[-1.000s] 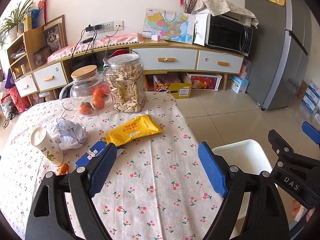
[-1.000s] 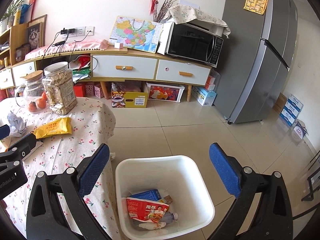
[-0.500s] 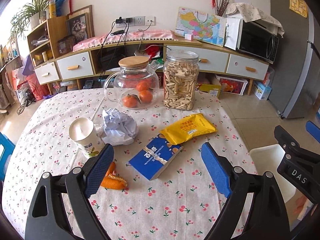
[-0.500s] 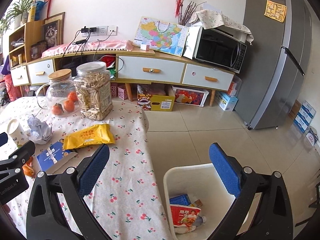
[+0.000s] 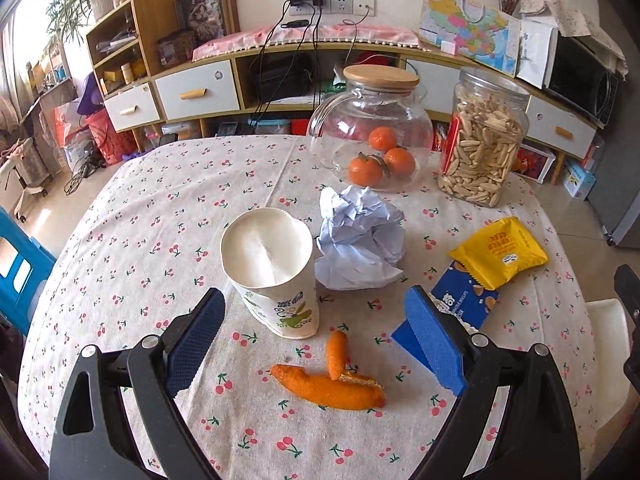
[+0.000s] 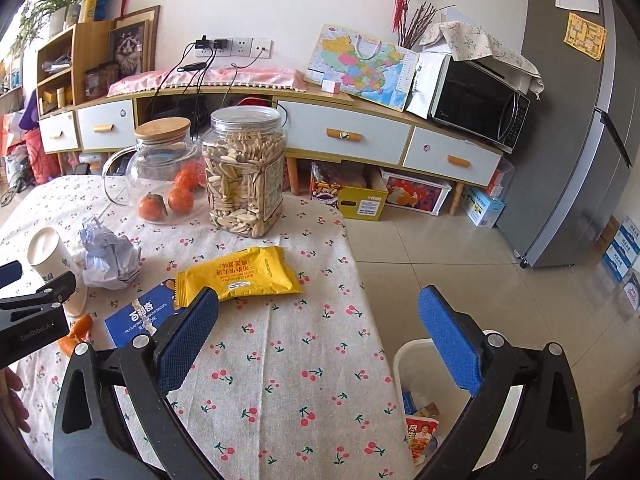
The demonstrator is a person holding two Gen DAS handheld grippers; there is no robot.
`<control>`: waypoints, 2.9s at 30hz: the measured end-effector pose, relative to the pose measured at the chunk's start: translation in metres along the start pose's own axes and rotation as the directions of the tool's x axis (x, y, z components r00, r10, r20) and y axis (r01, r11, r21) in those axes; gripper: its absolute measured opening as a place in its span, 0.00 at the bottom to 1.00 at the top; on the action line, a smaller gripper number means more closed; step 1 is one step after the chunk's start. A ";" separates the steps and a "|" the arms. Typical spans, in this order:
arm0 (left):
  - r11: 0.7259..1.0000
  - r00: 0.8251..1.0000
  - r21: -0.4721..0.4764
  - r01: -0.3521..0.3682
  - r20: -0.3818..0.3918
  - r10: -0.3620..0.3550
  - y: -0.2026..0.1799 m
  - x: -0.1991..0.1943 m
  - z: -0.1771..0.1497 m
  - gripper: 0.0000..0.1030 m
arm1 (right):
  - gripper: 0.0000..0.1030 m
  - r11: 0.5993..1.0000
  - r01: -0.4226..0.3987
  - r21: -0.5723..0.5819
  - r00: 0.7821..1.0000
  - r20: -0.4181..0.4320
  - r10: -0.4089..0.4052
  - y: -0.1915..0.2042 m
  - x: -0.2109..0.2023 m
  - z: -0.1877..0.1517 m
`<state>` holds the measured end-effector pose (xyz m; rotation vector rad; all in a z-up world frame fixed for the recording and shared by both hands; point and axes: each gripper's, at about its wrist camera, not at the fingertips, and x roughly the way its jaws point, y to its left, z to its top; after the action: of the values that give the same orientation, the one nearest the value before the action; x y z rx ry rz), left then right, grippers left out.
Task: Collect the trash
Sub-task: 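Move both tools back over the table toward the white paper cup, then grasp the white paper cup with the left tool while the right tool grasps the orange peel, then lift the paper cup with the left tool while the right tool lifts the orange peel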
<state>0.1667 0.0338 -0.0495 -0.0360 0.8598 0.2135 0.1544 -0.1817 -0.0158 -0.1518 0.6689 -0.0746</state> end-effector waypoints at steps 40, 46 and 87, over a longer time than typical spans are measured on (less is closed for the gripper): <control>0.996 0.995 -0.014 0.083 0.061 -0.082 0.103 -0.045 -0.005 0.55 | 0.31 0.704 -0.624 -0.339 0.781 -0.303 0.546 0.190 0.018 -0.051; 0.997 0.995 -0.020 0.079 0.068 -0.077 0.108 -0.047 -0.006 0.55 | 0.14 0.696 -0.652 -0.301 0.759 -0.266 0.595 0.179 -0.006 -0.038; 0.981 0.967 0.116 0.155 0.188 -0.175 -0.005 -0.081 -0.001 0.55 | 0.14 0.898 -0.419 -0.137 0.905 0.021 0.425 0.033 -0.039 -0.005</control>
<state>0.1152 0.0151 0.0106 0.0081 0.6644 0.0163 0.1214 -0.1446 -0.0009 -0.1296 0.6438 0.3921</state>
